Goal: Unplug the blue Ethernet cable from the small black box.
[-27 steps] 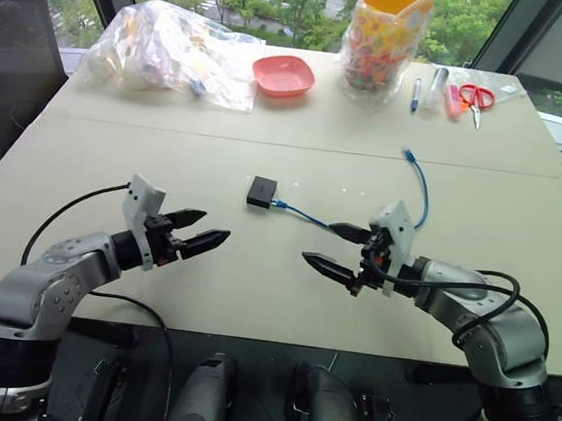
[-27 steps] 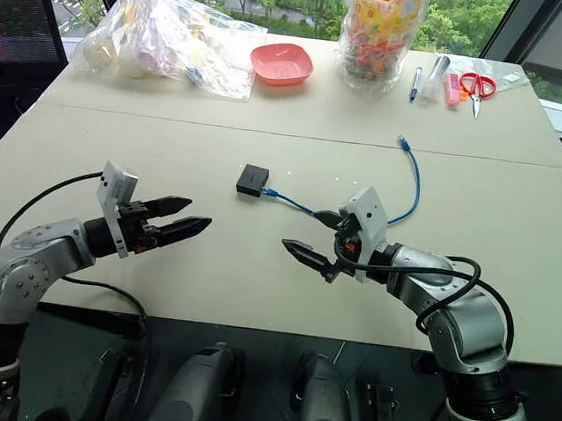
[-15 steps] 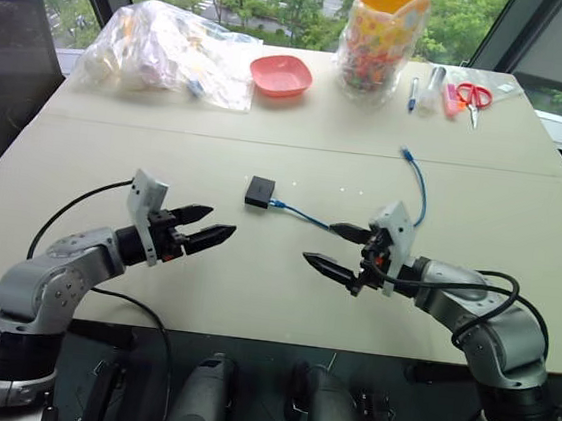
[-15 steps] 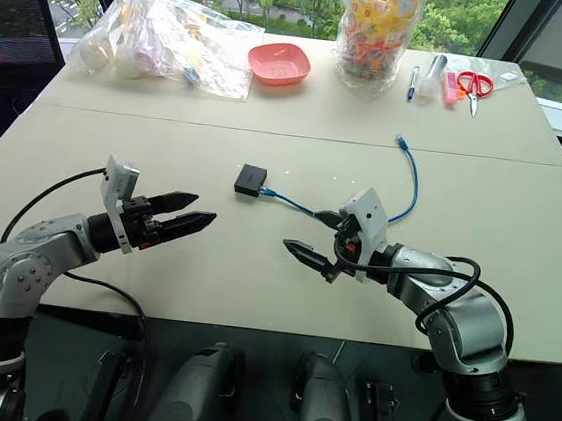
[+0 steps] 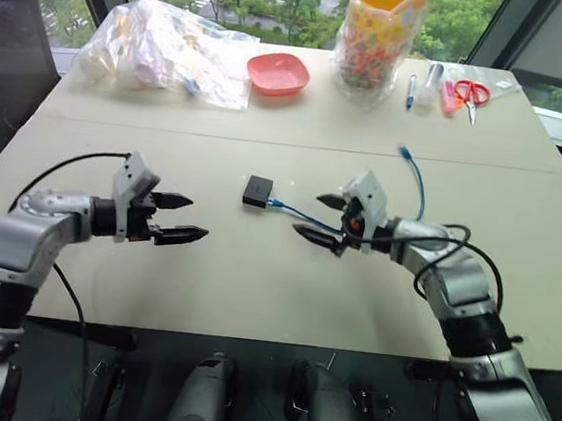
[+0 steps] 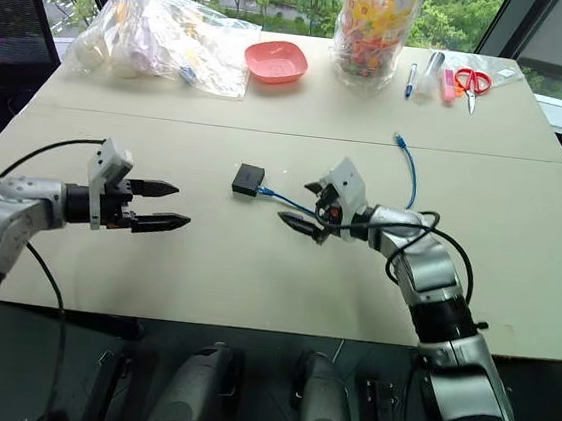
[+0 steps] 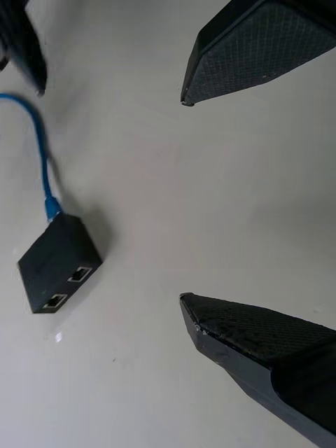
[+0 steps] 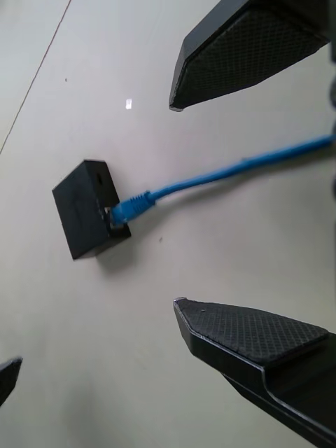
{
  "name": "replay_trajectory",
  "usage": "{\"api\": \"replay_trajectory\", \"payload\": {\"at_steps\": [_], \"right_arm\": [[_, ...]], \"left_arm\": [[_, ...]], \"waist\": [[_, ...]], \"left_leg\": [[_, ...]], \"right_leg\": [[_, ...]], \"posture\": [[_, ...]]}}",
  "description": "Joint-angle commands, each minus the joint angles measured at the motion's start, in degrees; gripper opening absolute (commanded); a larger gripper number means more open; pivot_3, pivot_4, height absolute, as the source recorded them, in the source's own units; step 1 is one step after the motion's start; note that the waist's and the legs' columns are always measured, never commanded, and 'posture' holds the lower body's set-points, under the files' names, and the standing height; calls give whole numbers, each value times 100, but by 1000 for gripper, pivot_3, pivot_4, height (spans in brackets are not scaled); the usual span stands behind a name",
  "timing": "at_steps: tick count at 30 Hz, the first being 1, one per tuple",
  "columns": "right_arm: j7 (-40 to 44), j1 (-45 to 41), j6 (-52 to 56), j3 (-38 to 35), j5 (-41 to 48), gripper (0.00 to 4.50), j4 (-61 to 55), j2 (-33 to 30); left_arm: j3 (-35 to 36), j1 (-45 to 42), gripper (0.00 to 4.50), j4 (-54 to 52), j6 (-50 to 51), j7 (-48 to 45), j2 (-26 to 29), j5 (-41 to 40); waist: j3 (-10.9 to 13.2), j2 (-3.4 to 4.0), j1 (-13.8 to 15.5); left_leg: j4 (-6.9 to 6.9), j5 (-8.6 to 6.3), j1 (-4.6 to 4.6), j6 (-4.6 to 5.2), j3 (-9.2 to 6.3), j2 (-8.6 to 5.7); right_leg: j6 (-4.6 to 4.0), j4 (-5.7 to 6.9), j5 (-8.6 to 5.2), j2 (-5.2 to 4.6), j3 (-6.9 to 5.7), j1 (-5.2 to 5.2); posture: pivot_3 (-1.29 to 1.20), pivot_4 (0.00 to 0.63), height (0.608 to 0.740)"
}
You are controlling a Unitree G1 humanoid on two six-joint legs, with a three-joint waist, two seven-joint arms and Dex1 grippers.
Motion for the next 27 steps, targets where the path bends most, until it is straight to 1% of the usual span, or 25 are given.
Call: {"api": "replay_trajectory", "payload": {"at_steps": [1, 5, 9, 12, 14, 17, 18, 19, 24, 27], "right_arm": [[404, -707, -869, 206, -430, 4500, 1449, 431], [666, -1408, -1597, 277, -826, 4500, 3016, 919], [793, -1934, -2157, 234, -1140, 4500, 4191, 1257], [691, -2251, -2641, 193, -1383, 3667, 4894, 1481], [590, -2374, -2861, 152, -1518, 2588, 5190, 1581], [534, -2520, -3001, 54, -1639, 924, 5451, 1737], [526, -2559, -3021, 18, -1669, 423, 5503, 1782], [516, -2587, -3050, -6, -1700, 16, 5540, 1811], [446, -2596, -3307, -97, -1873, 16, 5510, 1715], [-47, -2441, -4275, 160, -2383, 16, 4998, 1298]], "left_arm": [[174, -191, 4454, -111, 13, -226, 169, -43], [533, 12, 4454, -499, 302, -32, 190, -283], [1080, 355, 4454, -811, 573, 274, 270, -476], [1577, 761, 4500, -1067, 743, 511, 299, -622], [1762, 1026, 4500, -1267, 857, 614, 270, -716], [1739, 1176, 4500, -1369, 887, 744, 174, -738], [1704, 1175, 4500, -1367, 886, 772, 145, -745], [1657, 1148, 4500, -1346, 876, 796, 115, -735], [1462, 935, 4500, -1106, 794, 789, 72, -641], [1235, 496, 4500, -491, 427, 764, -38, -381]], "waist": [[0, 0, -25], [0, -1, -86], [3, -6, -158], [3, -6, -188], [3, -6, -174], [3, -6, -162], [3, -6, -156], [3, -7, -156], [3, -6, -143], [4, -5, -105]], "left_leg": [[0, 0, 1, 0, 7, 1], [-3, 1, 2, 1, 24, 1], [4, 2, 11, 0, 37, 3], [2, 4, 36, -5, 46, 8], [-2, 6, 49, -9, 46, 18], [-2, 8, 54, -15, 51, 33], [-2, 9, 54, -16, 53, 34], [-2, 11, 54, -19, 53, 35], [-1, 12, 55, -21, 61, 39], [-1, 12, 55, -21, 67, 40]], "right_leg": [[0, 6, 0, 1, 7, -5], [-1, 27, 1, 1, 32, -25], [0, 56, 1, -1, 52, -32], [-1, 69, -1, 3, 67, -29], [-2, 75, -2, 7, 71, -25], [-5, 77, -1, 12, 73, -23], [-8, 77, 1, 13, 75, -23], [-10, 78, 2, 14, 75, -23], [-14, 78, 5, 19, 79, -24], [-14, 78, 5, 19, 82, -26]], "posture": [[0, 150, 740], [0, 150, 740], [0, 150, 740], [0, 150, 740], [0, 150, 740], [0, 150, 740], [0, 150, 740], [0, 150, 740], [0, 150, 740], [0, 150, 740]]}}
